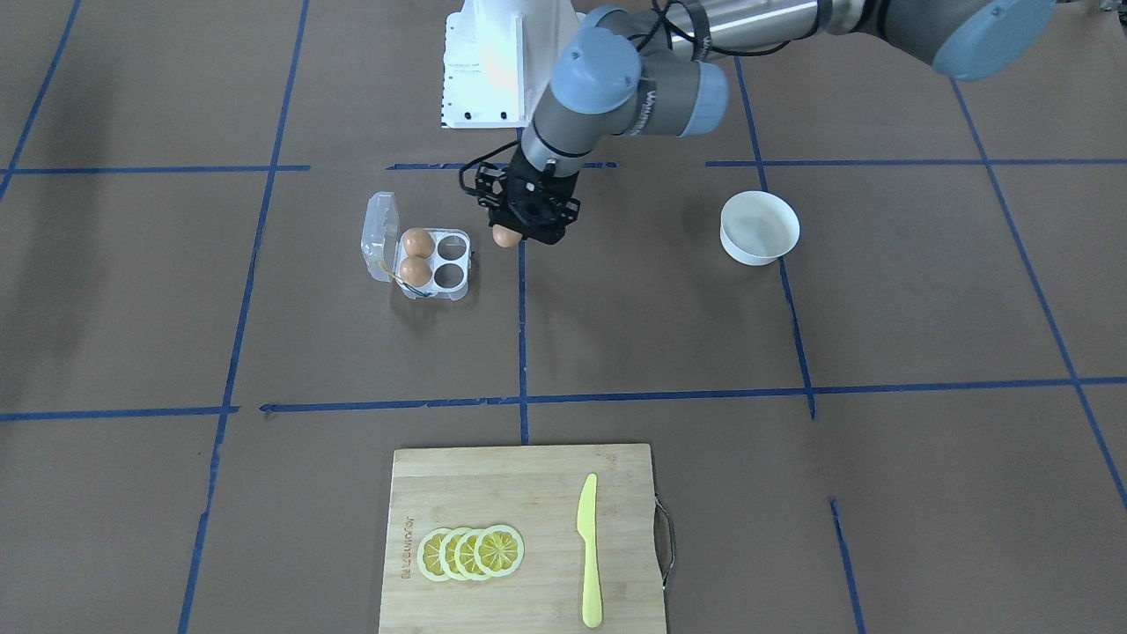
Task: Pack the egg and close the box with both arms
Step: 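Lift the egg with the left gripper and carry it over the clear carton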
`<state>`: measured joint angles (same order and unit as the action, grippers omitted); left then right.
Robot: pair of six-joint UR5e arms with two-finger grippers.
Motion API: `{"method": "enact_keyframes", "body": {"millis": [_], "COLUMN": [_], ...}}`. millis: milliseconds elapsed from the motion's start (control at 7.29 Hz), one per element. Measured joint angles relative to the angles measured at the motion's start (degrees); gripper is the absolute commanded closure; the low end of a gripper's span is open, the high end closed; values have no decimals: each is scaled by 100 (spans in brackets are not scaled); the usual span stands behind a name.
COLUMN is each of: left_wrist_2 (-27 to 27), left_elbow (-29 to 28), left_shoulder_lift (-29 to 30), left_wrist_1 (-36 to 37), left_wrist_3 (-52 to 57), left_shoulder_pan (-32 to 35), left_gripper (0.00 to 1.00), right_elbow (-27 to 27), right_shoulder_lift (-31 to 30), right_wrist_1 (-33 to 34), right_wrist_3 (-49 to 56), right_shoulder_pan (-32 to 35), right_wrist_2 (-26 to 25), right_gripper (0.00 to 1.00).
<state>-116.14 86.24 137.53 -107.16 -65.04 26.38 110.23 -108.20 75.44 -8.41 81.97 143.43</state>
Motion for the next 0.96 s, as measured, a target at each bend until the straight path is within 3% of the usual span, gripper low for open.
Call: {"method": "enact_keyframes", "body": {"millis": [274, 548, 685, 960], "left_wrist_2": [457, 657, 681, 702], "left_elbow": [-489, -591, -603, -608], "left_shoulder_lift": [551, 656, 663, 660], "left_wrist_1": [-41, -62, -66, -68], "left_wrist_3": [-655, -801, -815, -847], "left_shoulder_pan": [-264, -348, -357, -361], "left_gripper": [100, 50, 0, 0], "right_elbow": [6, 7, 7, 10], "right_shoulder_lift": [0, 0, 0, 0], "right_wrist_1": [-2, -3, -3, -3], "right_wrist_3": [-3, -3, -6, -23], "right_shoulder_pan": [-4, -1, -1, -3], "right_wrist_2": [1, 1, 1, 1], "right_gripper": [0, 0, 0, 0]}}
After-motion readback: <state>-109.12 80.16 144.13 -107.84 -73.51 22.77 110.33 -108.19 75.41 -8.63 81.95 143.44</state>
